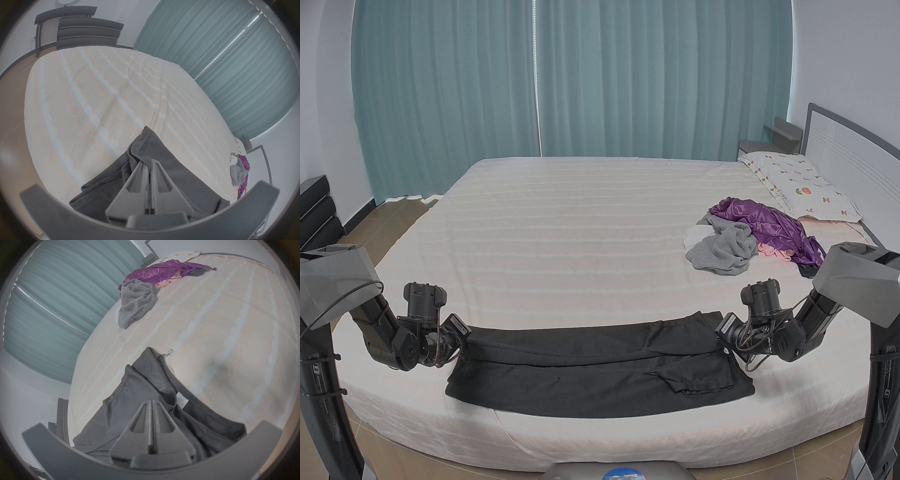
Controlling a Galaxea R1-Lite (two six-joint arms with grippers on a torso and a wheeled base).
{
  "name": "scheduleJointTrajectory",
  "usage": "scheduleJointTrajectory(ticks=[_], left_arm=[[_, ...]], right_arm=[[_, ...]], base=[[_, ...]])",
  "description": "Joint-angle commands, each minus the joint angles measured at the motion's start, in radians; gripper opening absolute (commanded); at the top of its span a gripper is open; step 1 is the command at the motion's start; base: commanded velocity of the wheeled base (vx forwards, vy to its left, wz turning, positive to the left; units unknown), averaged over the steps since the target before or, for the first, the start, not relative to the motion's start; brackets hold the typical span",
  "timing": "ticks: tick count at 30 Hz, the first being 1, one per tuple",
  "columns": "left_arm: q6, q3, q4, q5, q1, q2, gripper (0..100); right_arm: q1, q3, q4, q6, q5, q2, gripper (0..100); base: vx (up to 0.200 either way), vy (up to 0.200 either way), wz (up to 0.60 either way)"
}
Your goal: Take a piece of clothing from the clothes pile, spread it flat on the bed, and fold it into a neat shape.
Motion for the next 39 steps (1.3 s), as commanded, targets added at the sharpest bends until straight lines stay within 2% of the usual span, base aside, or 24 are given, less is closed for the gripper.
scheduleJointTrajectory(ticks=[1,12,13,19,28,29,39], left_arm=[[0.0,-0.002,-0.002,0.001,0.002,0.003,0],[0.0,-0.011,-0.001,0.001,0.008,0.008,0],[0.0,-0.011,-0.001,0.001,0.006,0.008,0],[0.0,-0.007,-0.001,0.001,0.006,0.008,0],[0.0,-0.011,-0.002,0.001,0.008,0.008,0],[0.0,-0.011,-0.002,0.0,0.008,0.008,0],[0.0,-0.011,-0.002,0.001,0.008,0.008,0]], right_arm=[[-0.008,0.0,-0.004,-0.005,-0.002,-0.009,0],[-0.013,0.014,-0.007,-0.014,0.0,-0.015,0],[-0.013,0.014,-0.007,-0.015,0.001,-0.014,100],[-0.014,-0.008,-0.007,-0.015,0.033,0.022,100],[-0.013,-0.056,0.001,-0.04,0.033,0.062,100],[-0.013,-0.056,0.001,-0.046,0.032,0.062,0],[-0.022,-0.051,0.006,-0.048,0.029,0.054,0]], base=[[0.0,0.0,0.0],[0.0,0.0,0.0],[0.0,0.0,0.0],[0.0,0.0,0.0],[0.0,0.0,0.0],[0.0,0.0,0.0],[0.0,0.0,0.0]])
